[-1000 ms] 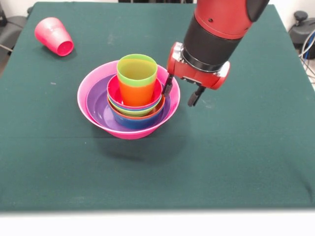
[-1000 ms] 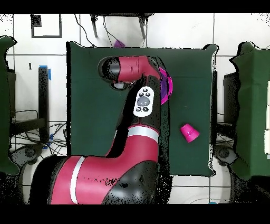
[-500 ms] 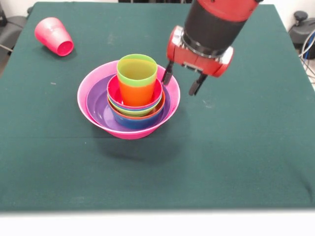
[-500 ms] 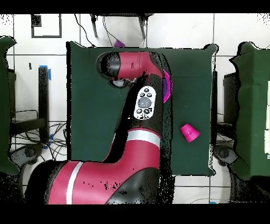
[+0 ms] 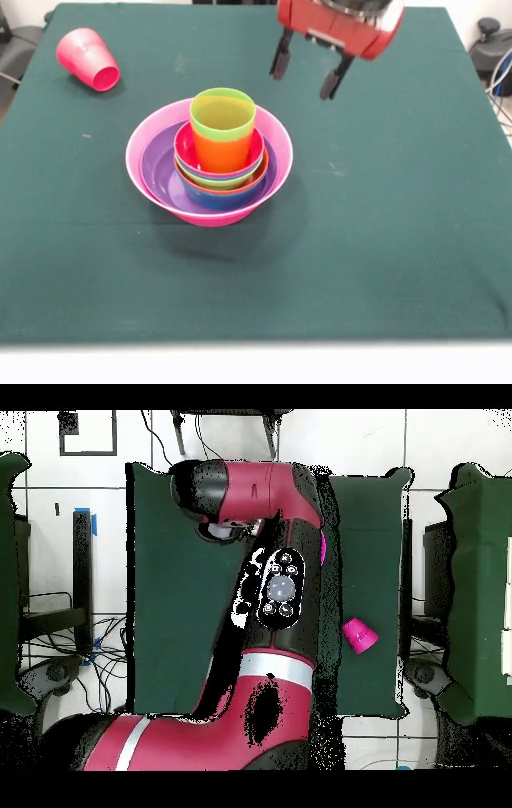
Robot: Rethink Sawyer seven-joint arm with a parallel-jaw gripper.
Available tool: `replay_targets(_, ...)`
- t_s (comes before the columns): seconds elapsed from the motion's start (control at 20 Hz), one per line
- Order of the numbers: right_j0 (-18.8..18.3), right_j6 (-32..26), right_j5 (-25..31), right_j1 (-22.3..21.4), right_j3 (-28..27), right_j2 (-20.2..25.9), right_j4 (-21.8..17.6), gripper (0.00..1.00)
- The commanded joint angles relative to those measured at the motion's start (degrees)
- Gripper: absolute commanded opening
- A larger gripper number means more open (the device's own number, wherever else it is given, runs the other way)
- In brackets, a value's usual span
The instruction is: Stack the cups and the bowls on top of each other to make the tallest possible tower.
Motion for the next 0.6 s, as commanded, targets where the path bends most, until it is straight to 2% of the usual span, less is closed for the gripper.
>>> replay_targets(0.05, -3.8, -2.2, 1.2, -5.8, 9.6, 3.8, 0.7, 1.00)
replay_targets(0.2, -7.3, -8.6, -0.9, -9.8, 14.9, 4.1, 0.1, 1.00)
replay_targets(0.4, -14.7, -18.5, -7.7, -14.1, 23.1, 6.8, -1.6, 1.00)
replay_targets(0.6, -19.9, -23.1, -11.9, -17.4, 29.7, 9.1, -3.5, 1.00)
